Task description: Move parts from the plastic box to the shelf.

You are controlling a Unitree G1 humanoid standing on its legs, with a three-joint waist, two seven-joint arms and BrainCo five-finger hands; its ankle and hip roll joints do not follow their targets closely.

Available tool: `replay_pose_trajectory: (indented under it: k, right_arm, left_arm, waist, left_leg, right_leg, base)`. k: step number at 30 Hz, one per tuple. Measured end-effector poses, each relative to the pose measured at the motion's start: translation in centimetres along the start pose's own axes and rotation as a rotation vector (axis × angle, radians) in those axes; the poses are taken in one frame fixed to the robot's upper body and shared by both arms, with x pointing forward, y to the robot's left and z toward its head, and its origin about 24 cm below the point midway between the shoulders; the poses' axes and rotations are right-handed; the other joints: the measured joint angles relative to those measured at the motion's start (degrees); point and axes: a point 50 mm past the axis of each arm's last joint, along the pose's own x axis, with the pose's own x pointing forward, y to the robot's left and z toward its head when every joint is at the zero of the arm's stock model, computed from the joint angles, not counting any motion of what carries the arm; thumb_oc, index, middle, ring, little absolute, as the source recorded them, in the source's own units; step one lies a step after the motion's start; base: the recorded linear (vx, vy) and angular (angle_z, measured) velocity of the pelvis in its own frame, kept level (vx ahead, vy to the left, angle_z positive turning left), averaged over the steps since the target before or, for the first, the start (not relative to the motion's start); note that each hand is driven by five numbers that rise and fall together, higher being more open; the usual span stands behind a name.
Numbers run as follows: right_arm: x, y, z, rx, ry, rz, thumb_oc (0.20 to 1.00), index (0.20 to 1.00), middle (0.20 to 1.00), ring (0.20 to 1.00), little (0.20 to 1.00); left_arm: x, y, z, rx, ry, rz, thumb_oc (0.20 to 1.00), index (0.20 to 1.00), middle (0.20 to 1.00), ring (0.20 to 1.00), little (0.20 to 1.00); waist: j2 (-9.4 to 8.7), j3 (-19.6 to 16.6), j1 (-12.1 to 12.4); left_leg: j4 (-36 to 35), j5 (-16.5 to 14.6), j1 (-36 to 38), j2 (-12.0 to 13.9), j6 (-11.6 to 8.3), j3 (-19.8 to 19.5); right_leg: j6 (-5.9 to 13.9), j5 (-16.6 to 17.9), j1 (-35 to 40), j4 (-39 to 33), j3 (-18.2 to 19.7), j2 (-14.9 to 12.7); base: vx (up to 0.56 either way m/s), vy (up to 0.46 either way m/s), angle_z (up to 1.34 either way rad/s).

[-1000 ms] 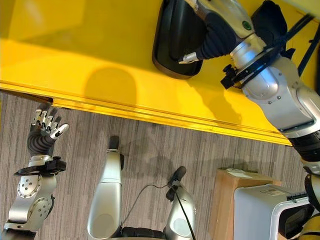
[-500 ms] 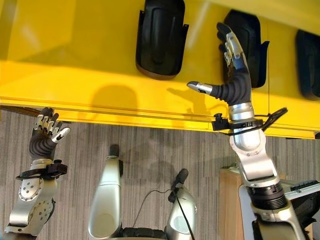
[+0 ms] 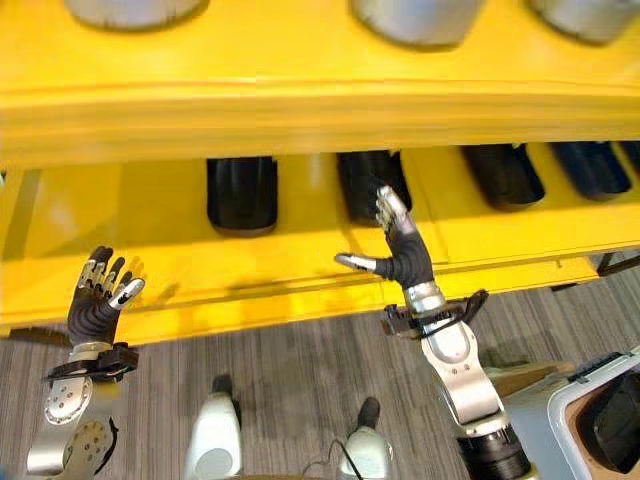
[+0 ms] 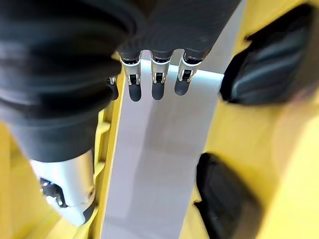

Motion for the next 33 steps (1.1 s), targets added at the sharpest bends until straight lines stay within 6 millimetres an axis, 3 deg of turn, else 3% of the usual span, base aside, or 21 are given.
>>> replay_pose_trajectory:
  k: [3,8,13,15,19,23,27,30,31,32,33]
  right_arm:
    - [-1.3,-0.2,-1.0,0.009,0.061,-0.017,1.000,1.000,1.000,1.000,1.000]
    - [-4.5,-1.8,-3.8,0.006,0.227,-0.109,1.000,1.000,1.000,1.000,1.000]
    - [-6.9,-1.9,-4.8,0.014,0.312,-0.130,1.000,1.000,1.000,1.000,1.000]
    - [-7.8,-2.0,-5.2,0.020,0.346,-0.141,1.000,1.000,1.000,1.000,1.000]
    - [-7.9,-2.1,-5.3,0.034,0.351,-0.148,1.000,1.000,1.000,1.000,1.000]
    - [-6.1,-2.6,-4.5,0.011,0.288,-0.124,1.000,1.000,1.000,1.000,1.000]
    - [-5.1,-3.1,-3.8,-0.033,0.255,-0.090,1.000,1.000,1.000,1.000,1.000]
    - [-5.1,-3.8,-3.5,-0.079,0.259,-0.074,1.000,1.000,1.000,1.000,1.000]
    - [-5.1,-4.0,-3.3,-0.091,0.253,-0.077,1.000,1.000,1.000,1.000,1.000]
    - [-5.4,-4.2,-3.2,-0.093,0.254,-0.089,1.000,1.000,1.000,1.000,1.000]
    - [-5.3,-4.2,-3.1,-0.097,0.256,-0.082,1.000,1.000,1.000,1.000,1.000]
  left_arm:
    - [-0.4,0.1,-0.3,0.001,0.016,0.000,1.000,1.000,1.000,1.000,1.000]
    - [-1.4,0.5,-1.6,0.017,0.063,0.034,1.000,1.000,1.000,1.000,1.000]
    - [-2.3,0.3,-2.5,-0.025,0.091,0.059,1.000,1.000,1.000,1.000,1.000]
    - [-2.7,0.3,-2.8,-0.033,0.104,0.071,1.000,1.000,1.000,1.000,1.000]
    - [-2.6,0.2,-2.7,-0.036,0.100,0.068,1.000,1.000,1.000,1.000,1.000]
    - [-2.5,0.3,-2.6,-0.035,0.095,0.073,1.000,1.000,1.000,1.000,1.000]
    - [-2.5,0.1,-2.7,-0.044,0.095,0.070,1.000,1.000,1.000,1.000,1.000]
    - [-2.1,-0.5,-2.6,-0.059,0.083,0.054,1.000,1.000,1.000,1.000,1.000]
    - [-2.2,-0.6,-2.9,-0.064,0.093,0.054,1.000,1.000,1.000,1.000,1.000]
    - [-1.8,-1.1,-3.0,-0.078,0.092,0.036,1.000,1.000,1.000,1.000,1.000]
    - [-1.9,-1.4,-3.1,-0.090,0.092,0.023,1.000,1.000,1.000,1.000,1.000]
  waist:
    - [0.60,-2.3,-1.0]
    - [2.38,-6.8,-1.6]
    - [4.55,-8.4,-2.9]
    - [5.06,-8.7,-3.5]
    - [5.33,-8.6,-4.1]
    - [6.28,-8.0,-3.8]
    - [7.90,-6.4,-3.0]
    - [8.16,-4.5,-2.4]
    - [7.84,-3.7,-2.2]
    - [6.37,-2.9,-2.7]
    - [6.15,-2.9,-2.1]
  left_leg:
    - [-2.7,1.4,1.0,0.9,-0.50,0.3]
    - [-14.0,7.4,7.1,3.0,-2.32,1.4]
    - [-23.7,12.4,12.9,4.6,-3.35,2.9]
    - [-25.2,12.9,14.3,4.8,-3.47,3.3]
    - [-24.9,13.0,15.0,4.8,-3.47,4.2]
    - [-24.9,13.0,15.0,5.2,-3.42,6.8]
    - [-22.9,13.1,13.6,7.7,-3.25,7.0]
    - [-20.3,14.2,10.7,9.2,-1.32,5.6]
    - [-18.4,16.2,8.0,8.8,1.29,5.6]
    - [-18.1,18.6,5.8,7.6,5.16,6.7]
    - [-18.7,17.3,6.2,7.2,7.24,6.8]
  right_leg:
    - [-0.18,-0.1,0.3,-1.1,0.0,1.1]
    - [-0.48,0.4,2.3,-4.1,-0.5,3.6]
    - [-0.77,1.1,4.8,-7.3,-1.2,6.0]
    - [-0.65,1.2,5.4,-7.7,-0.9,6.3]
    - [-0.56,1.3,5.2,-7.6,0.1,6.4]
    - [-0.61,1.2,1.8,-5.2,3.1,6.7]
    - [-1.63,0.1,-0.4,-3.6,4.2,9.1]
    - [-2.51,-0.2,-1.9,-2.9,4.0,10.2]
    - [-3.02,-0.3,-2.2,-2.5,3.2,10.7]
    - [-3.56,-0.3,-2.2,-3.7,2.0,9.7]
    - [-3.69,-0.1,-2.0,-4.4,1.7,9.6]
  base:
    - [0.05,-0.063,-0.04]
    - [0.04,-0.038,-0.02]
    - [0.04,-0.026,-0.01]
    - [0.02,-0.021,-0.08]
    - [-0.03,-0.031,-0.13]
    - [-0.07,-0.112,-0.34]
    - [-0.05,-0.219,-0.16]
    - [-0.03,-0.306,0.08]
    - [0.07,-0.232,0.62]
    - [0.09,-0.208,0.63]
    - [0.06,-0.128,0.47]
